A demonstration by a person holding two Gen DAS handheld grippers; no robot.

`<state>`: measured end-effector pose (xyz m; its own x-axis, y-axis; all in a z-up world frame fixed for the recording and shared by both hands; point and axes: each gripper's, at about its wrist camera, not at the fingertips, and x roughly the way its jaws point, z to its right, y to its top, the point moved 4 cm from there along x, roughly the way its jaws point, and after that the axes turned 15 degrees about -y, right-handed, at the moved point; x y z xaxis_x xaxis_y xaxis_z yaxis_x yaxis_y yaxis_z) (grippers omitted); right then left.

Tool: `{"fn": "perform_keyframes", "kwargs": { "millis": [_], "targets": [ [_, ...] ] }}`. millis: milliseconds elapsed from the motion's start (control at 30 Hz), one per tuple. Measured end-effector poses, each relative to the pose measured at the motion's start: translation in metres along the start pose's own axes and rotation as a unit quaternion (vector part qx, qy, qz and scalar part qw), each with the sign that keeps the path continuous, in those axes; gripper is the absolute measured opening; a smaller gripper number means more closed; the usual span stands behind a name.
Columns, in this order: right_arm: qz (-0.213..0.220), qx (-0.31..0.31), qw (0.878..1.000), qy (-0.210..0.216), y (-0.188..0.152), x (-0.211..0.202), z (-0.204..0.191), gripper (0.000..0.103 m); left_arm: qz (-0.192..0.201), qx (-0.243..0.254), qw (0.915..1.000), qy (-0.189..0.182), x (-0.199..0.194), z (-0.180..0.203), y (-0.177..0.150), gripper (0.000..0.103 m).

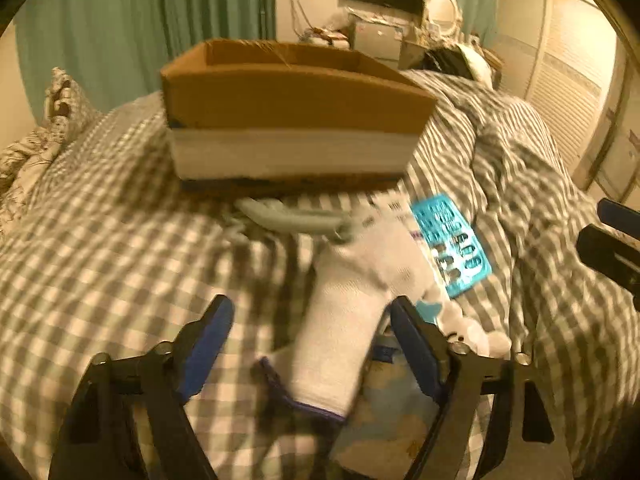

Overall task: Organize objects
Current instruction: 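Grasp the white sock with the left tool while the right tool grasps the white plush toy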

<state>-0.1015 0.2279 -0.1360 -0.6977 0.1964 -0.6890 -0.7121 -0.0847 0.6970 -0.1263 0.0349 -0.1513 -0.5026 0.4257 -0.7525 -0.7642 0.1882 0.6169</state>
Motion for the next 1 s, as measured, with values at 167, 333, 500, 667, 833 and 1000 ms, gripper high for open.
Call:
{"fn": "perform_keyframes", "kwargs": {
  "millis": [167,333,500,667,833,1000],
  "targets": [
    [-0.021,-0.002,1.0,0.008,-0.015,0.011,-0.008,0.085,-0.005,-0.004,0.9992,-0.041,0.004,0.005,-0.009,0.033],
    [-0.034,-0.011,0.999,0.022,-0.022,0.015,-0.023,0.085,0.006,-0.02,0.9989,-0.042,-0.017,0.004,-0.011,0.029],
    [-0.041,-0.035,0.998,0.028,-0.027,0.016,-0.042,0.085,0.03,-0.017,0.9991,-0.024,-0.043,-0.002,-0.012,0.028],
    [-0.06,-0.052,0.996,0.029,-0.037,0.026,-0.056,0.085,0.05,-0.017,0.9985,-0.013,-0.069,-0.012,-0.013,0.027],
    [-0.084,-0.052,0.994,0.053,-0.044,0.04,-0.068,0.085,0.062,-0.021,0.9979,0.002,-0.084,-0.025,-0.012,0.027],
    [-0.101,-0.061,0.99,0.076,-0.049,0.052,-0.088,0.072,0.066,-0.03,0.9973,0.007,-0.089,-0.032,-0.012,0.027]
  ]
}}
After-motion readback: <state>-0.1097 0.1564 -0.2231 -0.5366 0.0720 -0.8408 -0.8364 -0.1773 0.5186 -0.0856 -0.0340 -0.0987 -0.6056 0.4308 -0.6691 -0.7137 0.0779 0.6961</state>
